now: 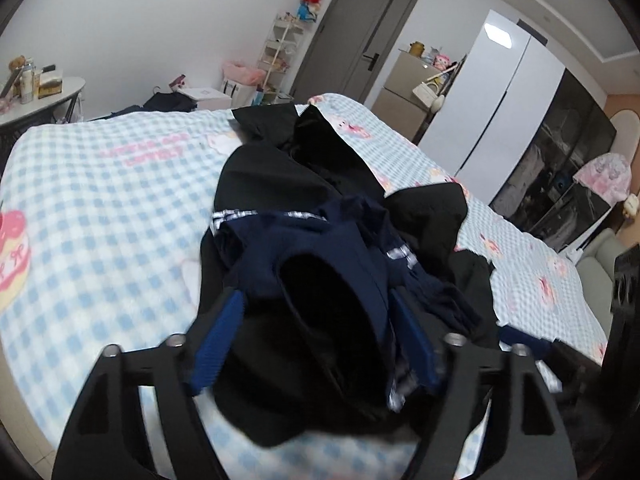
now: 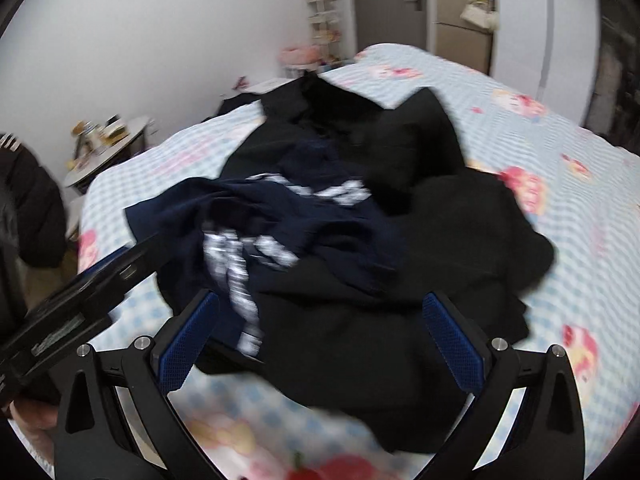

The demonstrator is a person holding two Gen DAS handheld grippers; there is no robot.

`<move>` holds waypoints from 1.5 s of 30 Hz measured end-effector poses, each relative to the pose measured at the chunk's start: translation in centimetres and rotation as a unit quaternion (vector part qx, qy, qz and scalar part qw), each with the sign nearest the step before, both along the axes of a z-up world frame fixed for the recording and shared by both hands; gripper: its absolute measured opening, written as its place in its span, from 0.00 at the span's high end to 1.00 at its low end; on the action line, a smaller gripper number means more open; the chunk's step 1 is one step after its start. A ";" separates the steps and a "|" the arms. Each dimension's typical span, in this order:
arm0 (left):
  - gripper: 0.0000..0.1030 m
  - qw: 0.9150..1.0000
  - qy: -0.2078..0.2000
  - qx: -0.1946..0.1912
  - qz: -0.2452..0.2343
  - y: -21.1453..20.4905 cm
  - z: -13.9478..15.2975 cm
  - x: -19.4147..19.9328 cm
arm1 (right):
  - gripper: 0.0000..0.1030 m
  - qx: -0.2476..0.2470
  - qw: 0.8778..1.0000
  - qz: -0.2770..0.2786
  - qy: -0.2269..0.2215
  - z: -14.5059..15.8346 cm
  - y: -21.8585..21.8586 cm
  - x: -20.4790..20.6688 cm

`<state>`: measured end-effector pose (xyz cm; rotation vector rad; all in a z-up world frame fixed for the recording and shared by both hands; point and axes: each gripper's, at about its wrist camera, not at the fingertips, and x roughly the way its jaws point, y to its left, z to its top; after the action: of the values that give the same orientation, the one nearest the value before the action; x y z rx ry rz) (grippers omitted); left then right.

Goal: Fold clothes
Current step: 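Grasp the navy striped pants with both grippers and pull them from the pile, then lift the navy pants with both grippers and carry them onto open duvet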

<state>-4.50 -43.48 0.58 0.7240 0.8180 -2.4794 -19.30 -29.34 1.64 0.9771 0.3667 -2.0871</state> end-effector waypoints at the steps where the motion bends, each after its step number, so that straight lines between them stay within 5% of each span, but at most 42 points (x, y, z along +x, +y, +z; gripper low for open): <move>1: 0.31 1.000 0.001 0.001 -0.001 -0.5 -0.1 -0.3 | 0.01 -0.002 1.000 0.010 -0.006 -0.3 -1.0 0.0; 5: 0.83 1.000 0.004 -0.003 -0.007 -1.9 -0.2 -1.0 | 0.08 0.009 0.999 0.045 -0.019 -2.1 -3.5 0.8; 8: 0.92 1.000 0.006 -0.022 -0.021 -0.6 0.2 -0.4 | 0.16 0.020 0.999 0.045 -0.022 -3.2 -4.1 1.1; 14: 0.95 0.998 0.007 -0.027 -0.057 2.8 0.6 0.2 | 0.65 0.028 0.999 0.014 0.003 -2.8 -2.2 1.1; 18: 0.95 0.995 0.017 -0.018 -0.099 6.6 1.4 -0.1 | 0.80 0.024 1.000 0.003 0.007 -1.9 1.0 1.8; 32: 0.95 0.962 0.009 -0.003 -0.271 24.5 2.4 -2.8 | 0.89 0.006 0.993 -0.119 -0.015 -0.3 20.1 6.2; 39: 0.95 0.934 -0.017 0.033 -0.356 35.5 1.4 -4.3 | 0.89 -0.002 0.979 -0.199 -0.032 -0.8 31.0 8.9; 45: 0.95 0.891 -0.048 0.040 -0.451 44.6 0.1 -5.3 | 0.89 -0.015 0.959 -0.279 -0.053 -2.1 41.3 11.4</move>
<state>-9.84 1.10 0.66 1.5178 0.6190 -3.1609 -7.93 11.95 -0.44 1.2780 -0.0069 -2.5124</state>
